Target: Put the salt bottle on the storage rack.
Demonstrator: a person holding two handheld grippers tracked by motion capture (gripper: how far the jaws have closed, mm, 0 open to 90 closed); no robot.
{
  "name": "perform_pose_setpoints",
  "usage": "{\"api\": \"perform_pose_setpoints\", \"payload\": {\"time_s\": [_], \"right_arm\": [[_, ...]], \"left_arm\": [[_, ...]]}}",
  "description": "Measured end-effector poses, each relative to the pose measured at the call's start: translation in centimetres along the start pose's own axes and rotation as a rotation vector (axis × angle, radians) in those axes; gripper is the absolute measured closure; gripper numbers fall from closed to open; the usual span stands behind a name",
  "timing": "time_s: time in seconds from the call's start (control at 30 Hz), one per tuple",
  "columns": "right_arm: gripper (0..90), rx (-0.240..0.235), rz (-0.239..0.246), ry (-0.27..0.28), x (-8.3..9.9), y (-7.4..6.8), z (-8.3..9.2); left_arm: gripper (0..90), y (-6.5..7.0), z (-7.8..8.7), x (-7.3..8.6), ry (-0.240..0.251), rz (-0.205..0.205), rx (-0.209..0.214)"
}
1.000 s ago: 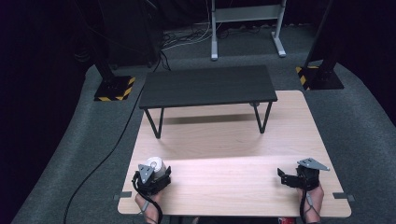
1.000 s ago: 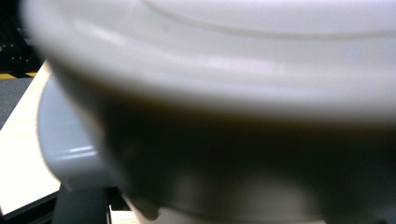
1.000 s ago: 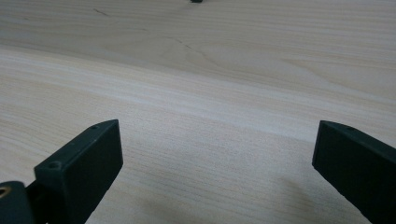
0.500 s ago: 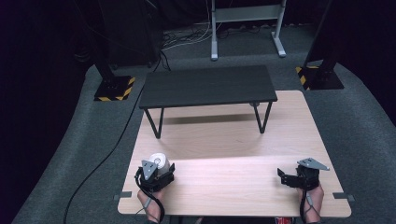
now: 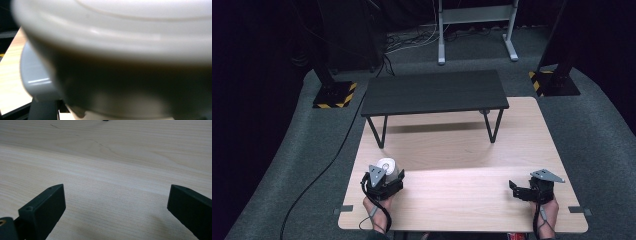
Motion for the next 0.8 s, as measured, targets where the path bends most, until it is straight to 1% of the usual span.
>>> {"api": "perform_pose_setpoints", "payload": {"time_s": [0.17,0.4,0.57,0.8], "right_arm": [[0.4,0.002,-0.001,-0.001,0.0,0.0,0.0],[0.4,-0.001,0.0,-0.001,0.0,0.0,0.0],[0.5,0.0,0.0,-0.001,0.0,0.0,0.0],[0.5,-0.001,0.0,-0.001,0.0,0.0,0.0]], "left_arm": [[28.8,0.5,-0.6,-0.7,-0.002,-0.013,0.018],[28.8,0.9,-1.1,-1.3,0.001,-0.017,0.033],[28.8,1.2,-1.7,-1.9,-0.006,-0.033,0.048],[28.8,1.6,-2.3,-2.6,-0.009,-0.039,0.062]]}}
Point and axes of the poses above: each handheld gripper's, and its own axes: z roughly backward along the jaws, x roughly out of its underside, y roughly to its right, the point moved 9 cm from there along -z, roughly forward along the jaws, and after that the axes turned 5 degrees about -x, right-handed, at the moved point
